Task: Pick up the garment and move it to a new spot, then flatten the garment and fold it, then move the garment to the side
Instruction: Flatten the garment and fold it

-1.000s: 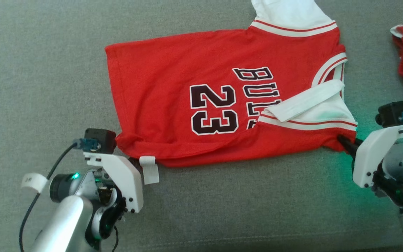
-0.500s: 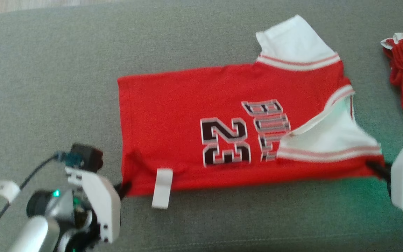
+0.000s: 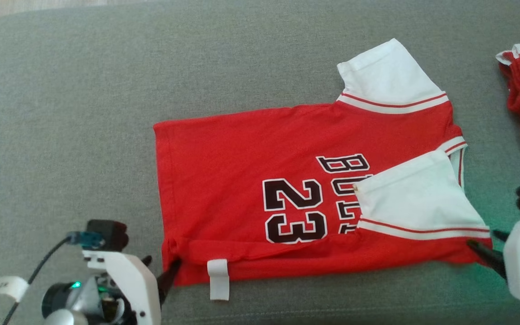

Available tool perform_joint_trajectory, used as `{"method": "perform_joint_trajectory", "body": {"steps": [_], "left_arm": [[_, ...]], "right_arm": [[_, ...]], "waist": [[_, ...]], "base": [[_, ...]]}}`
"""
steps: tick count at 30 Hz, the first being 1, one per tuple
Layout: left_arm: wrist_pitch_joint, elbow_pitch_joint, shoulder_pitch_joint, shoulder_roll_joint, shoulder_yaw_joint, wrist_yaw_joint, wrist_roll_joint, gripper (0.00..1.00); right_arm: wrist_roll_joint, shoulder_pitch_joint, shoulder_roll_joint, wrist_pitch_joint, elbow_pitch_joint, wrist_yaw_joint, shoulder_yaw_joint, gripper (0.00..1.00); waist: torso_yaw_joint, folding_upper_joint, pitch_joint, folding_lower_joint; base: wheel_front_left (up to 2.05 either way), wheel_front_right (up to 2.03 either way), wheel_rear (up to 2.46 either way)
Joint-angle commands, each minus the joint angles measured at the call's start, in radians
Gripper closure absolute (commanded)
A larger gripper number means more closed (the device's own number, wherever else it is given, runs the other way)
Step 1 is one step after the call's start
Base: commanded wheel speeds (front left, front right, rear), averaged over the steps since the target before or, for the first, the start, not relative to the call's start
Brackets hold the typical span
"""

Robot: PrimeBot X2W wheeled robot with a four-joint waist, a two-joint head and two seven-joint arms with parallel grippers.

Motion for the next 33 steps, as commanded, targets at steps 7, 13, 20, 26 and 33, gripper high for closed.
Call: {"method": "perform_joint_trajectory", "body": {"steps": [7, 13, 20, 26, 33], "left_arm": [[-0.087, -0.002, -0.066, -0.008, 0.093, 0.044, 0.028, 0.00], [-0.176, -0.039, -0.162, -0.020, 0.097, 0.068, 0.105, 0.00], [-0.169, 0.086, -0.468, -0.101, 0.010, 0.065, 0.200, 0.00], [-0.127, 0.285, -0.716, -0.148, -0.049, 0.036, 0.256, 0.00], [-0.096, 0.381, -0.816, -0.160, -0.091, -0.020, 0.258, 0.00]], "right_arm": [[-0.021, -0.033, -0.051, -0.070, -0.075, 0.007, -0.070, 0.00], [-0.085, -0.186, 0.009, -0.172, -0.095, 0.007, -0.119, 0.00], [-0.170, -0.463, 0.078, -0.220, 0.014, 0.007, -0.073, 0.00], [-0.240, -0.730, 0.109, -0.233, 0.201, 0.007, 0.021, 0.00], [-0.283, -0.896, 0.123, -0.238, 0.437, 0.007, 0.087, 0.00]], "waist": [[0.000, 0.0000, -0.013, 0.0000], [0.008, 0.0000, 0.021, 0.0000], [0.045, 0.0000, 0.168, 0.0000], [0.077, 0.0000, 0.290, 0.0000], [0.120, 0.0000, 0.334, 0.0000]], "base": [[0.00, 0.00, 0.00], [0.00, 0.00, 0.00], [0.00, 0.00, 0.00], [0.00, 0.00, 0.00], [0.00, 0.00, 0.00]]}}
